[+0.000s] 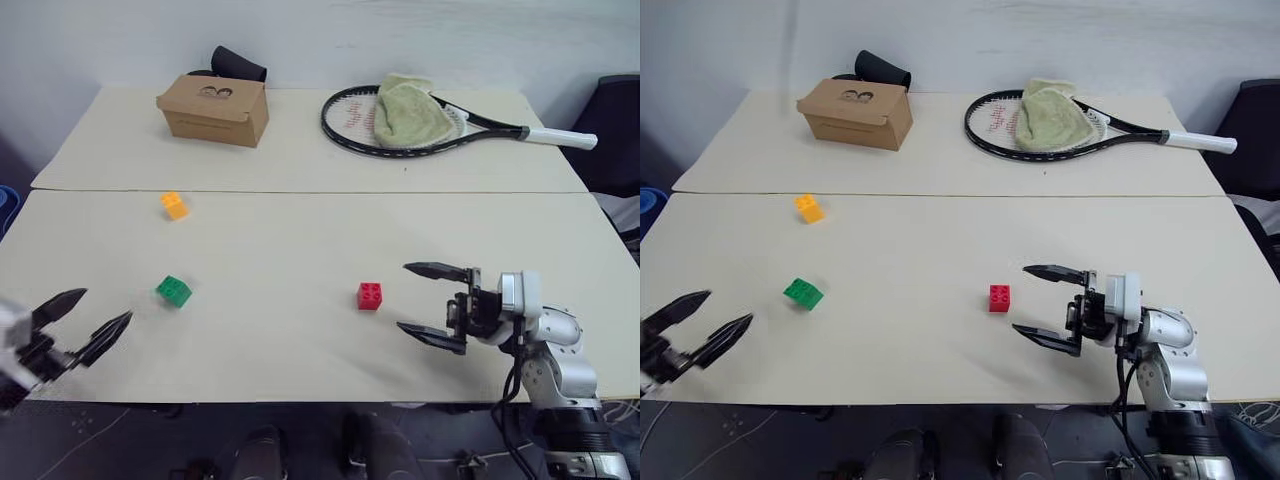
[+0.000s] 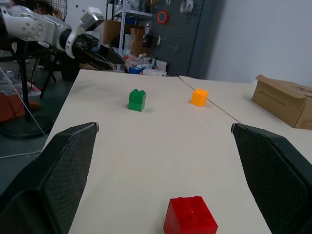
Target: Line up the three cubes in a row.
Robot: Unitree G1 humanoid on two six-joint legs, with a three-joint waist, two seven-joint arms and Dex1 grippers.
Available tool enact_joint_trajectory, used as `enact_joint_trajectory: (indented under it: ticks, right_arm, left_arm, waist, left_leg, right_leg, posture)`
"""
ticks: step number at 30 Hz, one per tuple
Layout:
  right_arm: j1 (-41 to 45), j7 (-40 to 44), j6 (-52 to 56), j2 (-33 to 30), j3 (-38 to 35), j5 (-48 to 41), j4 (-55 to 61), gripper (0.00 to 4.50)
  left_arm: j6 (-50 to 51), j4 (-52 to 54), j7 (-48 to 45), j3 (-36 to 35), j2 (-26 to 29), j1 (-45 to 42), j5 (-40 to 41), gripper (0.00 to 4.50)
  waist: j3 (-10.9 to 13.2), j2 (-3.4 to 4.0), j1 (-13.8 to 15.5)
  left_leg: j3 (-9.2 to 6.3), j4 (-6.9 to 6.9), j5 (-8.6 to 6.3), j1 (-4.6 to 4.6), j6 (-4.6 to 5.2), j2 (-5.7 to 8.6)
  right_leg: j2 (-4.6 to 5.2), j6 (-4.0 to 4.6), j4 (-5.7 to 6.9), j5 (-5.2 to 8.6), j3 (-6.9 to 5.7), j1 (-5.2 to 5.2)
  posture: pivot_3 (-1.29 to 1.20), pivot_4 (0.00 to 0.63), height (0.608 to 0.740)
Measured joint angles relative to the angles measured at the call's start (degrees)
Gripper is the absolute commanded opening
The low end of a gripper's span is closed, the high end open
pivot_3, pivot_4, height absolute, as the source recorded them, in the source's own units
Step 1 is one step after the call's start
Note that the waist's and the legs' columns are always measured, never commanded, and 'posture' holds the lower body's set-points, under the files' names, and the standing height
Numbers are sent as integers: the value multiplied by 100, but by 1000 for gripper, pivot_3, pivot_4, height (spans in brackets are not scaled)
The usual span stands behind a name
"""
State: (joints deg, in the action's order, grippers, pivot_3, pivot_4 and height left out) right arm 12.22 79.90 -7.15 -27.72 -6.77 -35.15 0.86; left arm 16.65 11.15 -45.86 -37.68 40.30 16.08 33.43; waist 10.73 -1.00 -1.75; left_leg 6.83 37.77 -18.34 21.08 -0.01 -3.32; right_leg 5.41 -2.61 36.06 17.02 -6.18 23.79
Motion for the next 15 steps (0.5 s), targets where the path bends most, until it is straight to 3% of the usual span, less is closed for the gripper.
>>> enact_joint_trajectory:
  ticks: [8,11,15]
  right_arm:
    - [181,-150,243,48,201,-40,257,4478]
    - [187,-197,250,47,202,-32,266,4500]
    - [72,-262,240,25,183,-22,331,4500]
  left_arm:
    - [59,-928,284,1056,39,-1139,-662,4500]
    - [87,-1059,326,1191,17,-1309,-699,3885]
    - [118,-1125,271,1239,16,-1365,-689,2648]
  waist:
    - [0,-1,20]
    - [0,-1,22]
    - [0,-1,17]
  left_leg:
    - [4,1,3,2,-5,0]
    - [3,2,3,3,-5,1]
    - [3,1,4,2,-6,0]
  right_leg:
    - [-3,-1,8,0,-1,6]
    - [-2,-1,8,0,-1,6]
    - [-2,-1,10,0,-1,6]
  posture:
    - [0,150,740]
    - [0,150,740]
    - [0,150,740]
